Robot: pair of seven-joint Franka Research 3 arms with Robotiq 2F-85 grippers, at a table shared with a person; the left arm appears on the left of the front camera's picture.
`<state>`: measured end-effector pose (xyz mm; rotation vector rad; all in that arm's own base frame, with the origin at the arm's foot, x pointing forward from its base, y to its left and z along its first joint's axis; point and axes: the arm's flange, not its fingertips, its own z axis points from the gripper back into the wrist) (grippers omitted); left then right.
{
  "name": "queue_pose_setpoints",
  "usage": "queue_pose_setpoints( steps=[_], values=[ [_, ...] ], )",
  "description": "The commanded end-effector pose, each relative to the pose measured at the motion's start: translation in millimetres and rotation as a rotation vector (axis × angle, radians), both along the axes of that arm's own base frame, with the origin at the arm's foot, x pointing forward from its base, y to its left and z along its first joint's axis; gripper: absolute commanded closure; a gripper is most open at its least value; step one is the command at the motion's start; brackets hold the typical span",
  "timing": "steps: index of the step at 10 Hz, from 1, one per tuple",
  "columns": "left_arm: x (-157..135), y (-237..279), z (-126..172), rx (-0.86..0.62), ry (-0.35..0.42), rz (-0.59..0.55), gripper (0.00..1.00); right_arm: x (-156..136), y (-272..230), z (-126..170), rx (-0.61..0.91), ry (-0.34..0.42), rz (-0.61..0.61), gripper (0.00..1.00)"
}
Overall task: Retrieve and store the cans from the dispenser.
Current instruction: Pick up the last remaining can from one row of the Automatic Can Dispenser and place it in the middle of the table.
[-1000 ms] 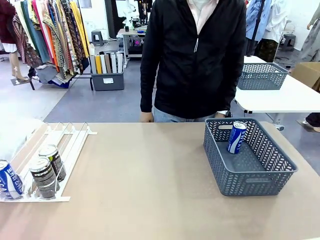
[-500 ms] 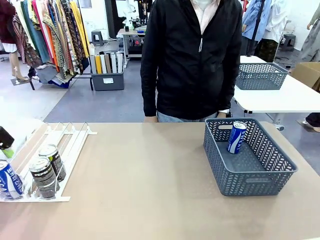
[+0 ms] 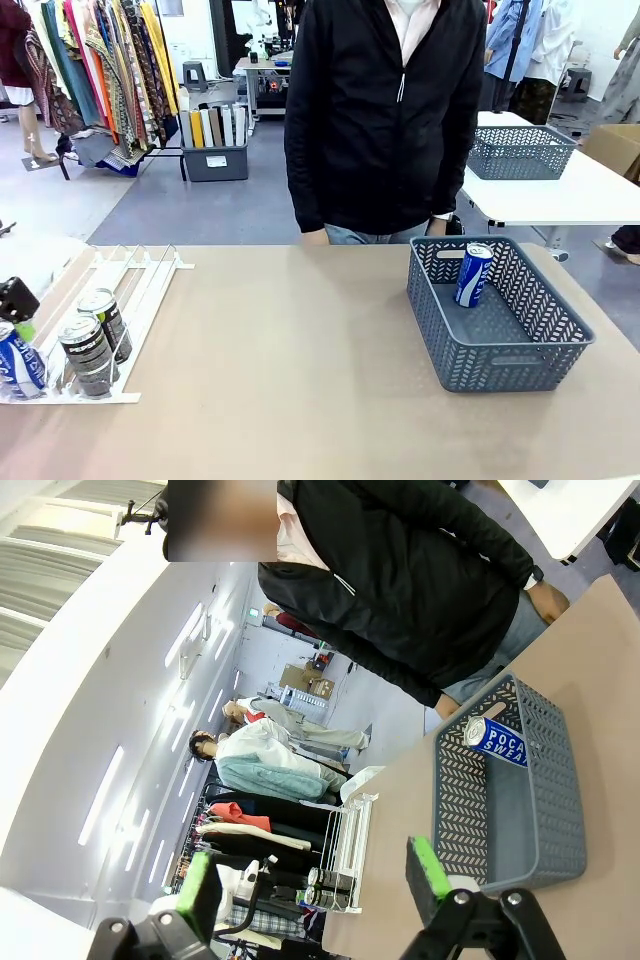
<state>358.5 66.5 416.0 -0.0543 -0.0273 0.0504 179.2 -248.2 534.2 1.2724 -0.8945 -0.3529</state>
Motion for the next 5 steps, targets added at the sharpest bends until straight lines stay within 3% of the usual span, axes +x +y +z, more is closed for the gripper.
queue_pose_setpoints(
  steps=[1, 3, 5],
  values=[
    [-18.5, -5.1, -17.2, 0.034, 0.025, 0.016, 0.0, 2.3, 0.1, 1.6, -0.003, -0.033, -0.003, 0.0],
    [-18.4, -4.9, -18.0, 0.031, 0.004, 0.015, 0.0, 2.3, 0.1, 1.6, -0.003, -0.033, -0.003, 0.0],
    [-18.5, -7.0, -21.8, 0.032, 0.031, 0.004, 0.0, 2.3, 0.1, 1.6, -0.003, -0.033, -0.003, 0.0]
  ],
)
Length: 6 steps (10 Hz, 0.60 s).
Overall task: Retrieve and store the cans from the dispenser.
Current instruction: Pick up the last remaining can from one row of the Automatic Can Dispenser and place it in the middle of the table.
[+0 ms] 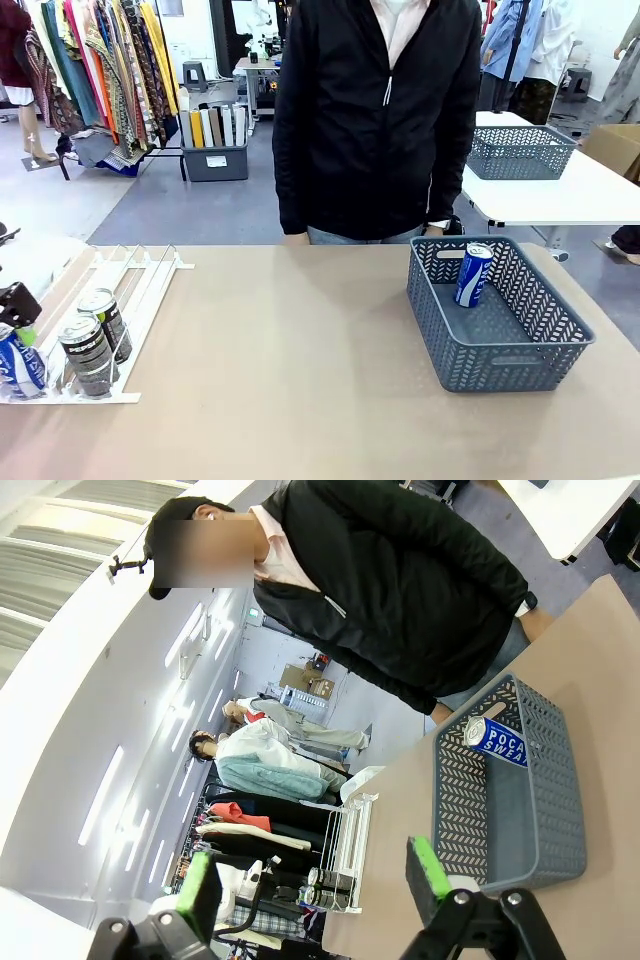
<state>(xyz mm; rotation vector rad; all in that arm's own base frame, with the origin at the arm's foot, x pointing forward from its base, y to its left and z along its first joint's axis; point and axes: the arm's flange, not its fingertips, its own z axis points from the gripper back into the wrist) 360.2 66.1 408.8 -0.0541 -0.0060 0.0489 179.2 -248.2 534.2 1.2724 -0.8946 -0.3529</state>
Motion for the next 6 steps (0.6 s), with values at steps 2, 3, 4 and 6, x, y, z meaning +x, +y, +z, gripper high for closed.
queue_pose_setpoints(
  steps=[2, 3, 4, 6],
  values=[
    [-23.0, -9.5, -16.7, 0.031, 0.024, -0.014, 1.0, 2.3, 0.1, 1.6, -0.003, -0.033, -0.003, 0.0],
    [-22.7, -10.0, -16.9, 0.033, 0.029, -0.016, 1.0, 2.3, 0.1, 1.6, -0.003, -0.033, -0.003, 0.0],
    [-22.4, -9.7, -16.2, 0.038, 0.028, -0.02, 1.0, 2.3, 0.1, 1.6, -0.003, -0.033, -0.003, 0.0],
    [-24.3, -9.9, -14.4, 0.034, 0.033, -0.013, 1.0, 2.3, 0.1, 1.6, -0.003, -0.033, -0.003, 0.0]
  ],
)
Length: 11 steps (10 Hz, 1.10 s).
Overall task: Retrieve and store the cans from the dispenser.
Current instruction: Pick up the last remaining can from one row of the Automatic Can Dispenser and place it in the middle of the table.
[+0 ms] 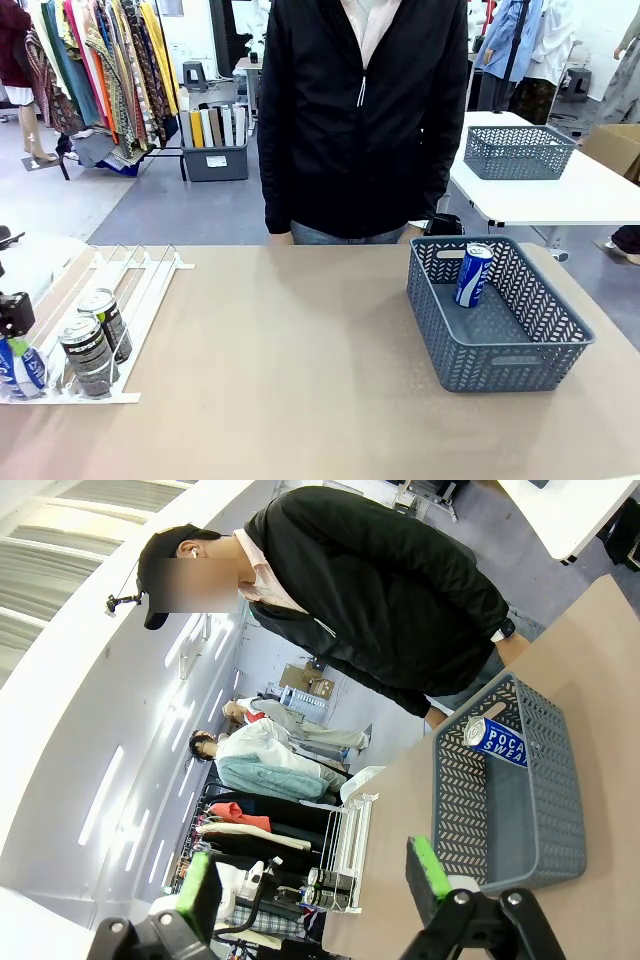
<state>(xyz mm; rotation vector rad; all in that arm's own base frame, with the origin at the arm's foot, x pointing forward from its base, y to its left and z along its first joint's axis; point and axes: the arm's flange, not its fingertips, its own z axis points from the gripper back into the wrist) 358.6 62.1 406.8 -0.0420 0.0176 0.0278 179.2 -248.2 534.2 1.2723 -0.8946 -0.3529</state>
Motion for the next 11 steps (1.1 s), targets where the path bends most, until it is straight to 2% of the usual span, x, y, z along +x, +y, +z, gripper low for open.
queue_pose_setpoints(
  steps=[1, 4, 6, 7, 8, 10, 11],
  values=[
    [-23.1, -5.9, -11.0, 0.018, -0.001, 0.008, 1.0, 2.3, 0.1, 1.6, -0.003, -0.033, -0.003, 0.0],
    [-23.4, -6.1, 1.2, 0.026, -0.047, 0.007, 1.0, 2.3, 0.1, 1.6, -0.003, -0.033, -0.003, 0.0],
    [-34.7, -11.4, 51.6, -0.013, -0.143, 0.013, 1.0, 2.3, 0.1, 1.6, -0.003, -0.033, -0.003, 0.0],
    [-46.2, -14.0, 91.8, -0.037, -0.198, -0.024, 1.0, 2.3, 0.1, 1.6, -0.003, -0.033, -0.003, 0.0],
    [-56.7, -14.5, 127.8, -0.105, -0.225, -0.142, 1.0, 2.3, 0.1, 1.6, -0.003, -0.033, -0.003, 0.0],
    [-70.8, -6.1, 189.1, -0.14, -0.412, -0.182, 1.0, 2.3, 0.1, 1.6, -0.003, -0.033, -0.003, 0.0],
    [-75.9, -1.6, 208.0, -0.168, -0.529, -0.139, 1.0, 2.3, 0.1, 1.6, -0.003, -0.033, -0.003, 0.0]
  ],
)
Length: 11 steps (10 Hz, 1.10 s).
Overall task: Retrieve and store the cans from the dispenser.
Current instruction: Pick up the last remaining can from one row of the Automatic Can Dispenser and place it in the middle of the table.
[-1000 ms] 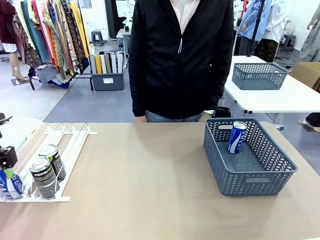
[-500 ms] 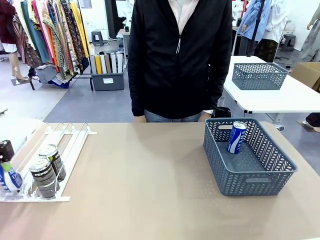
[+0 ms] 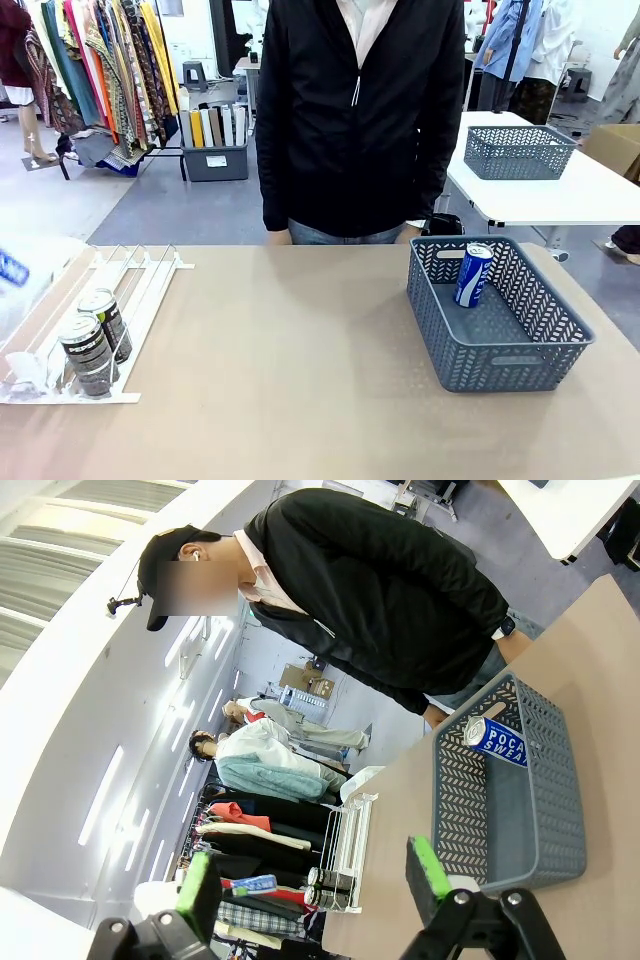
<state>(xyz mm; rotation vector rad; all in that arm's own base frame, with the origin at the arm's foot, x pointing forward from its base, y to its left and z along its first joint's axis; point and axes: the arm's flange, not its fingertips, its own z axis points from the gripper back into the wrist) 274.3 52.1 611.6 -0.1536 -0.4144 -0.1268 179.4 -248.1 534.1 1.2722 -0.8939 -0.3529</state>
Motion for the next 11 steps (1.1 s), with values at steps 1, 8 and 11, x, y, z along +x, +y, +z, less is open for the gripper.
queue_pose_setpoints(
  steps=[1, 8, 11],
  values=[
    [9.2, 12.3, 8.2, -0.141, -0.107, -0.017, 1.0, 2.1, 0.0, 1.7, -0.003, -0.034, -0.003, 0.0],
    [10.9, 5.5, 8.5, -0.207, -0.003, 0.011, 1.0, 2.1, 0.0, 1.7, -0.003, -0.034, -0.003, 0.0],
    [53.9, -138.7, 5.9, -0.153, 0.082, -0.253, 1.0, 2.1, 0.0, 1.7, -0.003, -0.034, -0.003, 0.0]
  ],
)
